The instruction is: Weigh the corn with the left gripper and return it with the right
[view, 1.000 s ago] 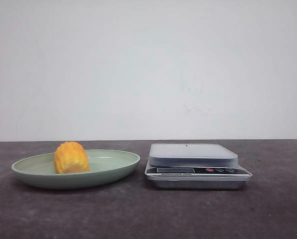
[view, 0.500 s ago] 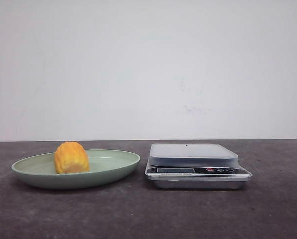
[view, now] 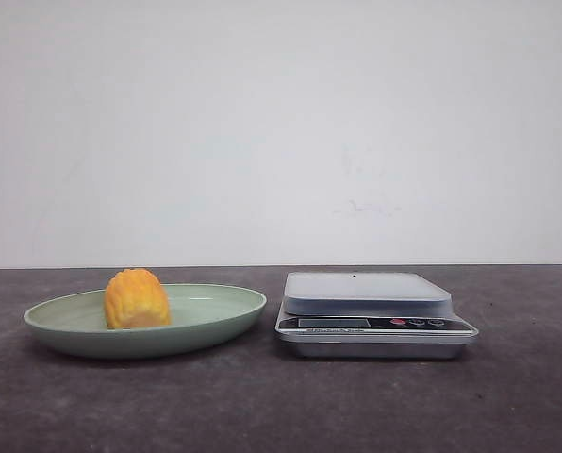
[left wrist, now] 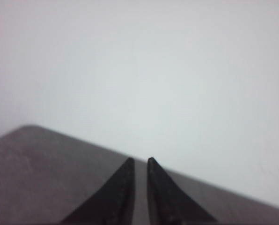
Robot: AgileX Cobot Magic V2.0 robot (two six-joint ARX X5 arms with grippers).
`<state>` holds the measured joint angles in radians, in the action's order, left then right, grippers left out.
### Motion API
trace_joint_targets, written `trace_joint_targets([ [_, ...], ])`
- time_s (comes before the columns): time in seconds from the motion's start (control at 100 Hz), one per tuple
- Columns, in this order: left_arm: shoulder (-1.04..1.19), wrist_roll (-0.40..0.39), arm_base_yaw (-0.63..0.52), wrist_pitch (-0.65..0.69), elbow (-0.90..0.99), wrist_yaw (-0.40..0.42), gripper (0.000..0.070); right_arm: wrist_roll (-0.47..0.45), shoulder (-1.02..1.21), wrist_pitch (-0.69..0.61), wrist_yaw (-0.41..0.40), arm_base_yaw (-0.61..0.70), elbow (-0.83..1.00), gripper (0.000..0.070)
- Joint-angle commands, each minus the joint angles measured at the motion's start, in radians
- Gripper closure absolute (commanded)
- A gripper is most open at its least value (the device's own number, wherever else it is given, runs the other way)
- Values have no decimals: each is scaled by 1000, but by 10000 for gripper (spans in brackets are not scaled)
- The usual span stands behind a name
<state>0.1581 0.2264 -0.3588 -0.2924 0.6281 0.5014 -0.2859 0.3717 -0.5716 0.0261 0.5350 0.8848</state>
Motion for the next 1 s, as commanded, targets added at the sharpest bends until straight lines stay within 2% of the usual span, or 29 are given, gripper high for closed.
trace_joint_targets([
  [0.0,-29,-35,64,94,-122,-119,700,-10,4,10,0,5,10,685],
  [0.19,-97,-50,218,230,-419,-352,700,-10,4,10,0,5,10,685],
  [0.26,-111,-50,248,264,-496,-401,700,-10,4,10,0,5,10,685],
  [0.44,-156,-51,285,313,-615,-406,700,-10,4,10,0,5,10,685],
  [0.62,-155,-61,303,265,-615,-407,700,-10,4,10,0,5,10,685],
  [0.79,-154,-60,303,103,-615,-406,700,-10,4,10,0,5,10,685],
  [0.99,-151,-60,302,105,-610,-406,700,-10,5,10,0,5,10,685],
])
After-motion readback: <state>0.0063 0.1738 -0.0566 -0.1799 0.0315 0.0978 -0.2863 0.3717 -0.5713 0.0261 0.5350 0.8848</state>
